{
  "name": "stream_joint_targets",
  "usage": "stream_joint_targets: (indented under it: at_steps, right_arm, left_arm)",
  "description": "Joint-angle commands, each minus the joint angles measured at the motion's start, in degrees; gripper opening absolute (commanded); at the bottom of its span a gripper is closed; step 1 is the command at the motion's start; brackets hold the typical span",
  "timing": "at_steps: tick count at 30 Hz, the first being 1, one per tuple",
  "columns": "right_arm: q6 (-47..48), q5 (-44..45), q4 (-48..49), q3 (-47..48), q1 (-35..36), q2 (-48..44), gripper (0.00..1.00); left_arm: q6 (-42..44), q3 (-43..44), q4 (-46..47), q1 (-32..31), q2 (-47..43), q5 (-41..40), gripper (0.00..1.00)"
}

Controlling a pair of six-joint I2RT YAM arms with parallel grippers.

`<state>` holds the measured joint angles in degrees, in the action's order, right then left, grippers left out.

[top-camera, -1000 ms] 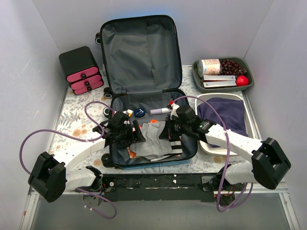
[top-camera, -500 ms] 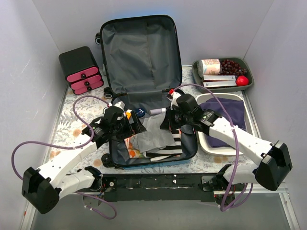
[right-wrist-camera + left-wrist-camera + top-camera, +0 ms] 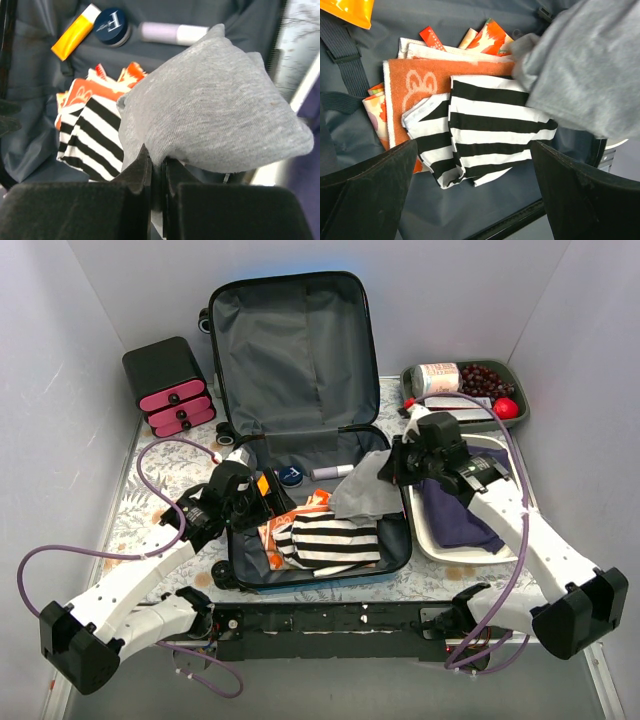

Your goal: Open, take out, and arrange the luggage

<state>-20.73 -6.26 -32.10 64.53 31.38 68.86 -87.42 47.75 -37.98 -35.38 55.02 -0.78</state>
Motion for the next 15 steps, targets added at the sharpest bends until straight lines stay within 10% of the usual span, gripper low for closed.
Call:
stream_joint_targets:
  at_steps: [1, 15]
  right_arm:
    - [1.8, 2.2, 0.0, 2.0, -4.6, -4.4, 0.01]
    - [-6.7, 12.9, 9.8, -0.6, -17.8, -10.4, 0.01]
  left_arm:
    - [0.3, 1.6, -1.1, -0.1, 0.1, -1.8, 0.98]
    - [0.7, 2.4, -1.6, -0.1, 0.4, -2.1, 0.98]
